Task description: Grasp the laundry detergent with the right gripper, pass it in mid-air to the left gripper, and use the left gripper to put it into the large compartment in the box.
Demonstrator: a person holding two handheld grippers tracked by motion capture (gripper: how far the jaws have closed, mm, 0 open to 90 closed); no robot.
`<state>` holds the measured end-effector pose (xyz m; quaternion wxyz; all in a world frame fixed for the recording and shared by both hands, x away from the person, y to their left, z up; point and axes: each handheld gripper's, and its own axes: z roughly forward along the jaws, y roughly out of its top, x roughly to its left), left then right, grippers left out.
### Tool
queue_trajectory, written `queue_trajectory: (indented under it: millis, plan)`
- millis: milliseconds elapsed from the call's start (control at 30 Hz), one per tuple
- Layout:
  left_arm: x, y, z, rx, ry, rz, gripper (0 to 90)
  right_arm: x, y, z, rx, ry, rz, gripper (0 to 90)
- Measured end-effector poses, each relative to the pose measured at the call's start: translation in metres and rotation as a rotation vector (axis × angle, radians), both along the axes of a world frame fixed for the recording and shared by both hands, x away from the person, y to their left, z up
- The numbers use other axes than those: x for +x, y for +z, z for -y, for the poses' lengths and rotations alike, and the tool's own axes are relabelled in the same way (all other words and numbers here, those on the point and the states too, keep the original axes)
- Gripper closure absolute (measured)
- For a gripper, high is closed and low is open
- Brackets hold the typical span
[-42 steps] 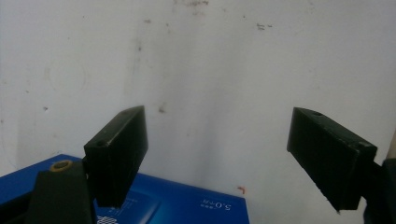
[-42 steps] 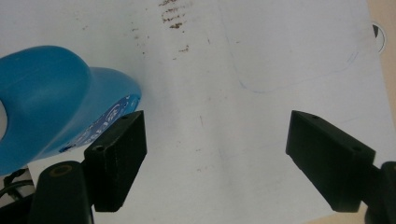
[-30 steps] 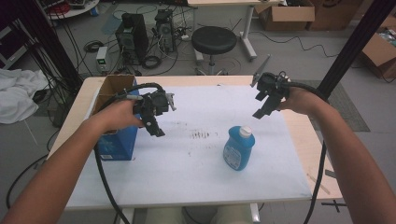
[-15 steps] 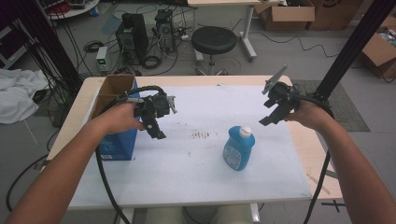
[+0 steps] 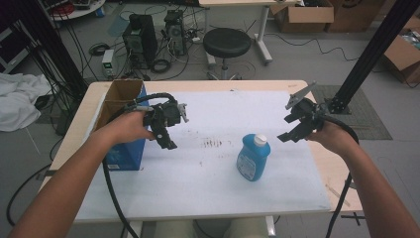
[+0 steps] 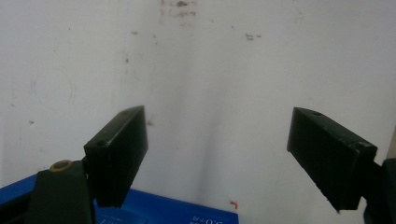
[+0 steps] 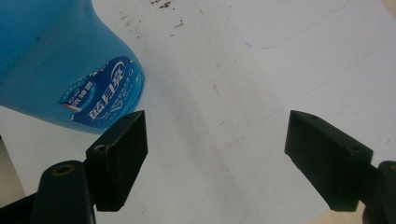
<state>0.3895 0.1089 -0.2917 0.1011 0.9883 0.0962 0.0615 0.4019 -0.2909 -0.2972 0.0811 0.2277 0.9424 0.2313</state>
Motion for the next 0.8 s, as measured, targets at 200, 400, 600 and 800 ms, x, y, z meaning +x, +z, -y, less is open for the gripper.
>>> queue_trajectory:
  millis: [200,400,600,800]
  plan:
    - [0.0,-0.001,-0.001,0.003,-0.002,-0.002,21.0,-0.008,-0.016,0.007,0.02,-0.014,-0.013,21.0]
    - [0.0,-0.001,0.0,0.007,-0.007,-0.001,21.0,-0.013,-0.029,0.011,0.021,-0.018,-0.027,21.0]
    - [-0.001,-0.003,0.001,0.001,-0.006,-0.003,21.0,-0.02,-0.05,0.015,0.039,-0.028,-0.046,21.0]
    - [-0.001,-0.004,0.002,0.007,-0.01,-0.004,21.0,-0.024,-0.062,0.017,0.05,-0.032,-0.06,21.0]
